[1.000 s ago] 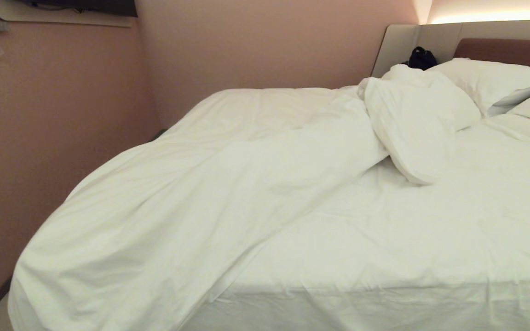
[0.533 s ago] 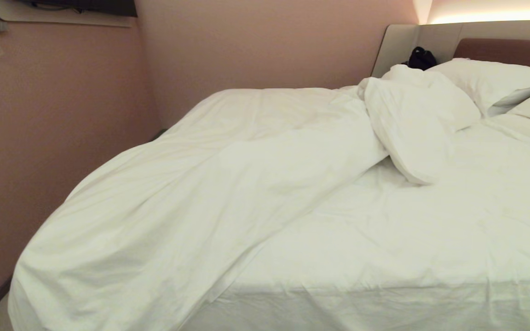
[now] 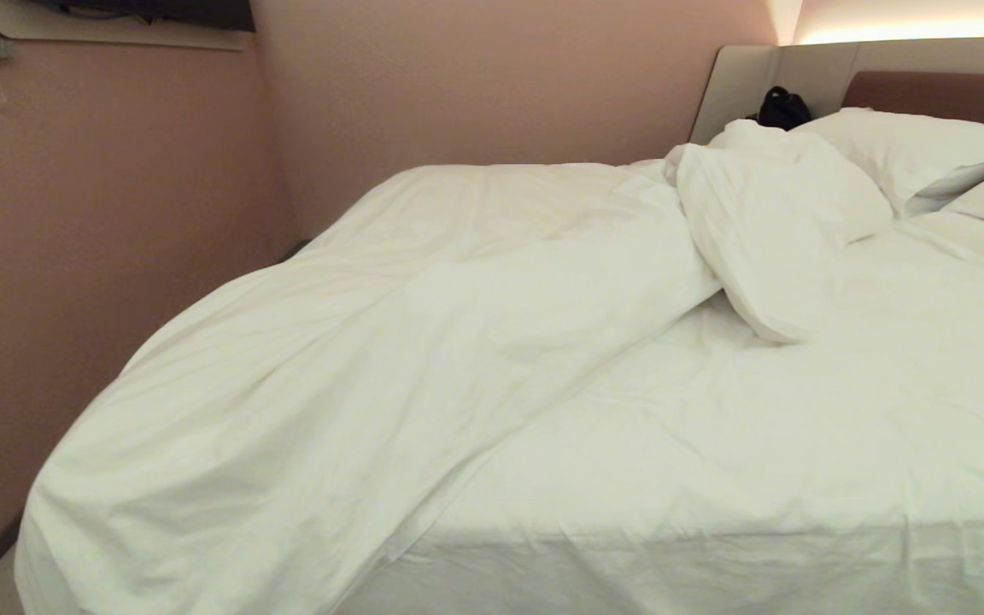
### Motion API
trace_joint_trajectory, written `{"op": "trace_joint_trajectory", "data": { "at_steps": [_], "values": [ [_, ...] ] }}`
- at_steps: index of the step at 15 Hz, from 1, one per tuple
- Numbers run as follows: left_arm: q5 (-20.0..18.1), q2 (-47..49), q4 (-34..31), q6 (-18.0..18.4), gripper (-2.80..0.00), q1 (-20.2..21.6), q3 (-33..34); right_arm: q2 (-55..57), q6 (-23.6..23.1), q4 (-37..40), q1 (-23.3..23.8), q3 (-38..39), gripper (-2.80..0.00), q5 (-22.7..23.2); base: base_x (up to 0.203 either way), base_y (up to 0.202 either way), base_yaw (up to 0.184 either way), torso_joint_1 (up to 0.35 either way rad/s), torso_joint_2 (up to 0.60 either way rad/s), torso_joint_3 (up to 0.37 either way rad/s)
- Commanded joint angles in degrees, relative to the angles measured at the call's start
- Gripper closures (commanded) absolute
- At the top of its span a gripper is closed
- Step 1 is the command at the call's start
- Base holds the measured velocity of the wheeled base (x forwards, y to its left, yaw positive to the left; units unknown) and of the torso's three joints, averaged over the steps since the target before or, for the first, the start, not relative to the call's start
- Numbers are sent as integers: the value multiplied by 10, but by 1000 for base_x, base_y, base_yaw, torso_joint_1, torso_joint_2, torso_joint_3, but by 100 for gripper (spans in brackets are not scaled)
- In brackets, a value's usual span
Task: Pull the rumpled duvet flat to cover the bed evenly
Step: Hold the folded corner of the quilt
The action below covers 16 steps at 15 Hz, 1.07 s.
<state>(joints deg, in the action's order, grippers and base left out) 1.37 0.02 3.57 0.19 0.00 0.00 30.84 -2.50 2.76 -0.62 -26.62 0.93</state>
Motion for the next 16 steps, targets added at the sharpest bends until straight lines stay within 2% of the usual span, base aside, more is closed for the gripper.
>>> {"op": "trace_joint_trajectory", "data": {
  "at_steps": [1,6,11,16],
  "values": [
    [0,0,0,0,0,0,0,135,4,-111,0,-35,0,-1,0,0,0,0,0,0],
    [0,0,0,0,0,0,0,353,34,-173,0,-179,0,-4,0,0,0,0,0,0],
    [0,0,0,0,0,0,0,510,54,-270,0,-246,0,-17,0,0,0,0,0,0],
    [0,0,0,0,0,0,0,637,53,-287,7,-335,0,-20,0,0,0,0,0,0]
  ]
}}
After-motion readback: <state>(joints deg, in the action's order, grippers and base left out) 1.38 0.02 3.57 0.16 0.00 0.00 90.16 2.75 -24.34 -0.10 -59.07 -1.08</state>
